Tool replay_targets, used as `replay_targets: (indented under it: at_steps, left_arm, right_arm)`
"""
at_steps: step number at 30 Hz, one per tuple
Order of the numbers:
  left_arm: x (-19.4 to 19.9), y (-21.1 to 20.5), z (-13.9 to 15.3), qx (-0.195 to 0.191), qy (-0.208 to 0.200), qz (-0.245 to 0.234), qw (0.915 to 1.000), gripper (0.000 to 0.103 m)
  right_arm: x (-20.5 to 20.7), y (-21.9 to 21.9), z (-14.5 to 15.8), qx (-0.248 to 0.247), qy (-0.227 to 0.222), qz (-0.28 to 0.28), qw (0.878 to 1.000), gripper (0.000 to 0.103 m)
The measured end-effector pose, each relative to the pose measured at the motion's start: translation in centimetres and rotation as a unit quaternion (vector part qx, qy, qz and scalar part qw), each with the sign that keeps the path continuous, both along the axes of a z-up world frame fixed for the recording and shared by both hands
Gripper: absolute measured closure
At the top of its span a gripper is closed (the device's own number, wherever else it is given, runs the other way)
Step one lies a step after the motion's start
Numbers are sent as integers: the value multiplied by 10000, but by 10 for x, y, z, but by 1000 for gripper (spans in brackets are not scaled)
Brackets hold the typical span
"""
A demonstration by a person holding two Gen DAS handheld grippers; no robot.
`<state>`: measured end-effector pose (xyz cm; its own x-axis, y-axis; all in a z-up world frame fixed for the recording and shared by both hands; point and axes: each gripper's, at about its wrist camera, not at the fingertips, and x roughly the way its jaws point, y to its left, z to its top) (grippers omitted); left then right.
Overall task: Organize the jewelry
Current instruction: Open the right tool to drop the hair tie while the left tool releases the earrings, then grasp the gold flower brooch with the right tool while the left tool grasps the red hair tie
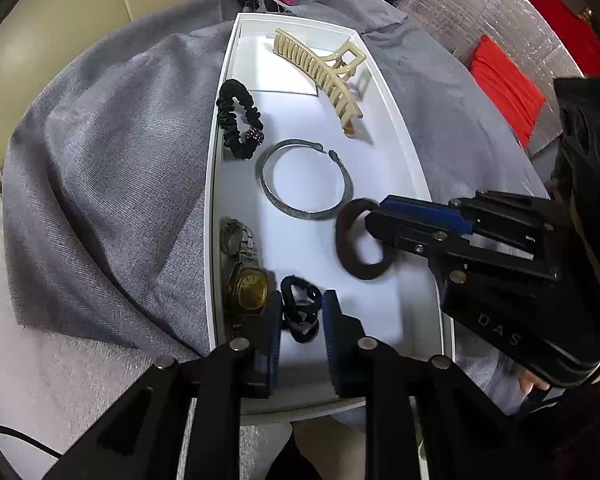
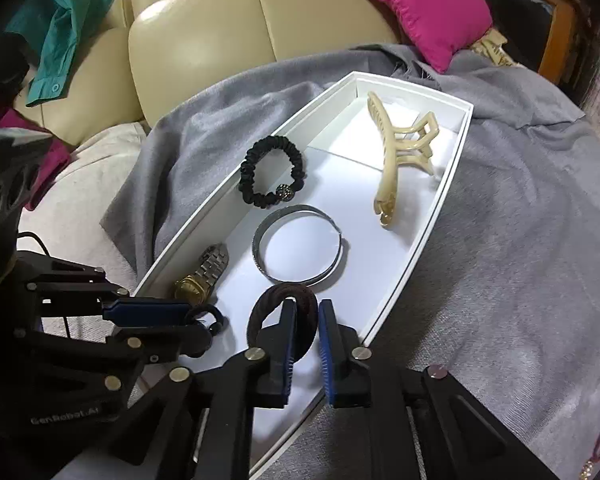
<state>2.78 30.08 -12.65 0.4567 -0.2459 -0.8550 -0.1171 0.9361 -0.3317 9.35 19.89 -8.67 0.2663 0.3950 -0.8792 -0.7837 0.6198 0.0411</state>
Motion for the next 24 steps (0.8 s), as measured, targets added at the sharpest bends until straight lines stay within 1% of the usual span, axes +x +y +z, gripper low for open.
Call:
replay_targets:
  at_steps: [1, 2, 4, 5, 6, 8, 10, 15, 16, 17, 18, 19, 20, 22, 24]
  left_arm:
    - [-1, -1, 2, 38, -17, -31, 10000, 73]
    - [-3, -1, 3, 47, -46, -43, 10000, 71]
    - [-7, -2, 9, 104, -107, -66, 9999, 59]
    - [-9, -2, 12, 144, -123, -61, 9998, 59]
    - [-12, -2, 16, 225, -141, -39, 9996, 59]
    - [-16, -3, 23, 347, -176, -34, 9992, 58]
    - [-21, -9, 37, 459, -265, -48, 9986, 58]
    - [-22, -42, 79, 593, -680, -286, 9955, 58]
    - [-20, -53, 87, 572, -758, -371, 9948, 57]
    - [-17, -62, 91, 552, -796, -435, 9943, 57]
    - [-13, -77, 96, 529, -826, -531, 9938, 55]
    - [-9, -90, 99, 530, -817, -585, 9935, 53]
    - [-4, -104, 102, 575, -796, -630, 9932, 53]
    - [6, -133, 103, 760, -799, -739, 9912, 52]
    - [13, -157, 102, 948, -829, -716, 9894, 52]
  right_arm:
    - [1, 0, 1, 19, 49, -5, 10000, 85]
    - [1, -1, 2, 62, 78, -22, 9999, 82]
    - [2, -4, 7, 164, 139, -48, 9998, 74]
    - [2, -6, 11, 212, 127, -104, 9996, 65]
    - [2, -7, 15, 284, 121, -146, 9994, 60]
    - [3, -20, 30, 595, 141, -316, 9976, 59]
    - [4, -40, 45, 923, 172, -544, 9941, 59]
    - [4, -115, 79, 1504, 1, -1333, 9796, 59]
    - [4, -140, 85, 1627, -31, -1584, 9739, 59]
    - [5, -155, 89, 1681, -52, -1734, 9704, 59]
    - [5, -184, 92, 1760, -92, -1983, 9642, 59]
    - [7, -201, 92, 1792, -104, -2122, 9606, 59]
    - [8, -227, 92, 1824, -110, -2353, 9546, 59]
    - [13, -283, 88, 1979, -3, -2856, 9377, 59]
    - [19, -336, 80, 2259, 209, -3322, 9155, 59]
